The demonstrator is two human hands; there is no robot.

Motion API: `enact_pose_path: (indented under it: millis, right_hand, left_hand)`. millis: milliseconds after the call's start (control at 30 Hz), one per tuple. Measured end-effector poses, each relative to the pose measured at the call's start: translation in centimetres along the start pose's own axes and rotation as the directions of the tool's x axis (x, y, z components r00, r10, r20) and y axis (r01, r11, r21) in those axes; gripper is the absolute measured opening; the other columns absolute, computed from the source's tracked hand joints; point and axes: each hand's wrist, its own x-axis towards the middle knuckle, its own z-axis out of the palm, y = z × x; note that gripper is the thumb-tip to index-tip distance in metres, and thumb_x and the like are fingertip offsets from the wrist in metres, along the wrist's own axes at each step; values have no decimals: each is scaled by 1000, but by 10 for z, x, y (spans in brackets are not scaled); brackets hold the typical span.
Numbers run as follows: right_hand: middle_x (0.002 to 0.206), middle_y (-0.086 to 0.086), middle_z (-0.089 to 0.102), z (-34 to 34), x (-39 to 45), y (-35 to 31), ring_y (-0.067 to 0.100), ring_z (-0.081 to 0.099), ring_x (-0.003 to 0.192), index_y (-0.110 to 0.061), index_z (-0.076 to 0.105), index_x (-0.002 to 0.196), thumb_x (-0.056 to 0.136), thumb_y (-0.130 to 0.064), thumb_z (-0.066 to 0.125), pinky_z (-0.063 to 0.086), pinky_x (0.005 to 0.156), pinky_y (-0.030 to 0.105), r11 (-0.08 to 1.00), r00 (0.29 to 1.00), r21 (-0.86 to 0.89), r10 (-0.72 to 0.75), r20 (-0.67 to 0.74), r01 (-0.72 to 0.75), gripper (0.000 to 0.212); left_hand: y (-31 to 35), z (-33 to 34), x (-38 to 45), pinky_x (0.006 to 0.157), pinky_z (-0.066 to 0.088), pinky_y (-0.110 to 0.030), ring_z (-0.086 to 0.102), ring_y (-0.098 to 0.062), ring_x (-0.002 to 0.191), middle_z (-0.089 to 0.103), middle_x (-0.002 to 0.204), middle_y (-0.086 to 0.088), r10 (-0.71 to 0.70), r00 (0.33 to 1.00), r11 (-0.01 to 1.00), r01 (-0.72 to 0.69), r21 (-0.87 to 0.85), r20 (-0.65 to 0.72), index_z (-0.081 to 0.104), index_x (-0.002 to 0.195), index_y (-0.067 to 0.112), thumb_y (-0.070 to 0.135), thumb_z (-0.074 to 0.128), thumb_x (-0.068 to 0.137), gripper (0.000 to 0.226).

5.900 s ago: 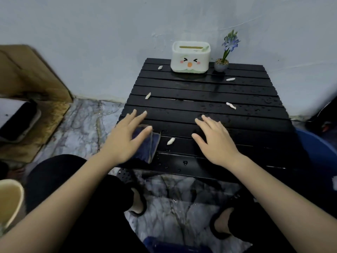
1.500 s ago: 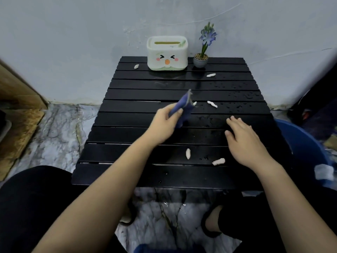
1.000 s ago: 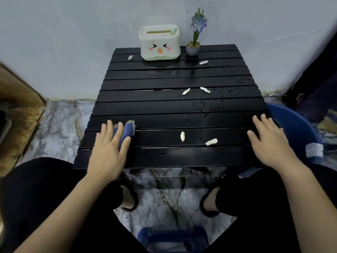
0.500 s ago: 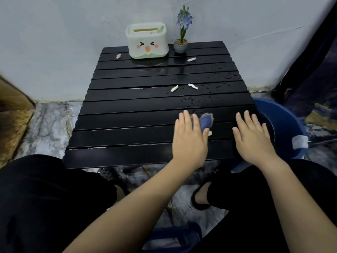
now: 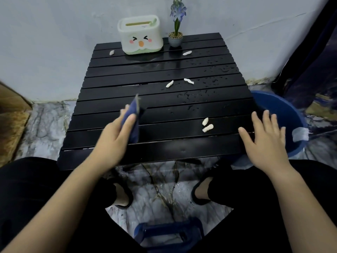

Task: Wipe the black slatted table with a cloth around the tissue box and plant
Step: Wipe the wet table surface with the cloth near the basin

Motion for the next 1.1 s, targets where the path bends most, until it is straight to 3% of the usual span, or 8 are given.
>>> enact_pose_path:
  millis: [33, 100, 200, 300, 467, 667, 800, 1100]
  right_hand:
    - [168, 14, 4, 1, -3, 2, 29, -2, 155, -15, 16, 159, 101, -56, 30, 0, 123, 54, 1000, 1000, 8, 25, 5, -25, 72]
    - [167, 17, 5, 4, -7, 2, 31, 1, 155, -9, 15, 158, 100, -57, 29, 4, 124, 54, 999, 999, 7, 40, -8, -40, 77]
    - [166, 21, 7, 8, -9, 0, 34, 6, 154, -4, 16, 157, 101, -55, 28, 8, 123, 54, 999, 999, -28, 33, -41, -34, 77]
    - [165, 24, 12, 9, -10, 0, 37, 12, 153, -1, 18, 156, 103, -54, 24, 14, 121, 55, 997, 998, -64, 26, -65, -31, 75]
    - [164, 25, 14, 9, -10, -2, 39, 16, 152, 1, 19, 155, 103, -51, 26, 22, 119, 55, 994, 997, -101, 32, -69, -39, 74]
    - [166, 21, 9, 10, -10, -4, 33, 11, 154, 2, 12, 156, 103, -51, 26, 20, 121, 50, 995, 995, -78, 58, -83, -64, 76]
    - [166, 21, 11, 12, -10, -4, 33, 12, 154, 3, 14, 156, 103, -52, 19, 19, 121, 49, 994, 992, -80, 67, -102, -76, 77]
    - [163, 23, 20, 15, -10, -2, 35, 21, 152, 3, 22, 154, 99, -53, 16, 22, 121, 48, 991, 990, -107, 67, -125, -80, 79]
  left_hand:
    - [-14, -10, -10, 117, 30, -31, 34, -12, 143, 48, 148, -6, -24, 1000, 996, 23, 89, 15, 52, 139, 13, 39, 38, 102, 47]
    - [-43, -15, -29, 124, 13, -36, 6, -8, 151, 18, 161, 5, -27, 998, 979, 14, 204, 61, 31, 153, 26, 45, 36, 100, 56]
    - [-63, 5, -46, 124, 6, -42, 1, -18, 153, 8, 164, -4, 78, 993, 855, -110, 506, 84, 24, 155, 18, 50, 27, 102, 62]
    - [-46, 42, -48, 122, 13, -47, 9, -33, 151, 12, 163, -18, 128, 990, 756, -132, 641, 52, 25, 153, 5, 45, 21, 101, 66]
    - [7, 115, -39, 122, 15, -49, 13, -40, 149, 15, 160, -26, 168, 982, 723, -183, 666, 86, 24, 152, 0, 43, 19, 102, 66]
    - [45, 166, -8, 120, 21, -52, 20, -44, 146, 22, 156, -31, 199, 967, 720, -256, 645, 161, 29, 150, -2, 43, 22, 101, 67]
    - [63, 184, 24, 121, 15, -50, 15, -43, 148, 17, 158, -30, 235, 934, 685, -355, 636, 268, 23, 152, -1, 46, 9, 97, 74]
    - [107, 240, 118, 122, 7, -44, 5, -35, 151, 7, 163, -19, 395, 744, 552, -662, 508, 539, 12, 156, 7, 41, 23, 105, 62]
